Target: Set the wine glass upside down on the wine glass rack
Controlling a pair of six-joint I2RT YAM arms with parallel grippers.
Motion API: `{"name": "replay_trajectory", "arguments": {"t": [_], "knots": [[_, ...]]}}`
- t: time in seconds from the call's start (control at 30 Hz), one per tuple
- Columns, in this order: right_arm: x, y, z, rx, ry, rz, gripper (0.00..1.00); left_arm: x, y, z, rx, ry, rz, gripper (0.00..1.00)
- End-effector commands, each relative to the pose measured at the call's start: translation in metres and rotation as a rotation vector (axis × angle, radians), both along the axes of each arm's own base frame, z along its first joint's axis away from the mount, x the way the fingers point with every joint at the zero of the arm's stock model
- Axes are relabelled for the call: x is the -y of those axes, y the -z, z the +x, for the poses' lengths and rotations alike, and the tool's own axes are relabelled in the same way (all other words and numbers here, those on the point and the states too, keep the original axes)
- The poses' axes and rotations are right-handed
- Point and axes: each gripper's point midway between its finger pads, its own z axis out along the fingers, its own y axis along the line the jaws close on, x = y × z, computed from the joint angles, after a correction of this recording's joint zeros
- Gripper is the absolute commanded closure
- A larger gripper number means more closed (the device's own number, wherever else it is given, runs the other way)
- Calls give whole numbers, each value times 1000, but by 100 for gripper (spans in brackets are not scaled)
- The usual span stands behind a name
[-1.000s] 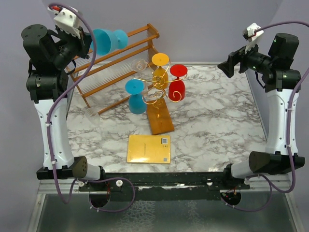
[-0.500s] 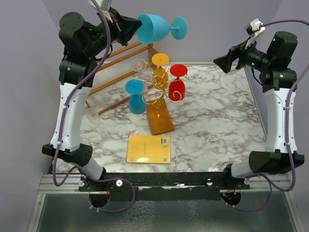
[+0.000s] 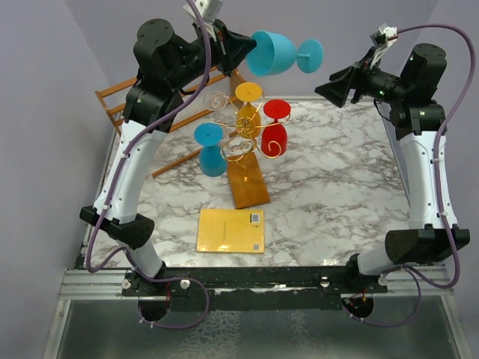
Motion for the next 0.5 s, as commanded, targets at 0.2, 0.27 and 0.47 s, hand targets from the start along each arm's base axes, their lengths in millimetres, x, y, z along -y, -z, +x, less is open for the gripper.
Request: {"name": "replay_trajectory", "arguments": {"t": [0.2,0.27,0.47], "knots": [[-15,-36,2,39,-8,107,40,1,-20,-11,88,-26,-5,100],[-17,-39,3,37,-10,116,41,2,-21,-11,92,-26,-5,100],[-22,-42,6,21,-18,145,46,5,-17,-11,93,-24,5,100]]}}
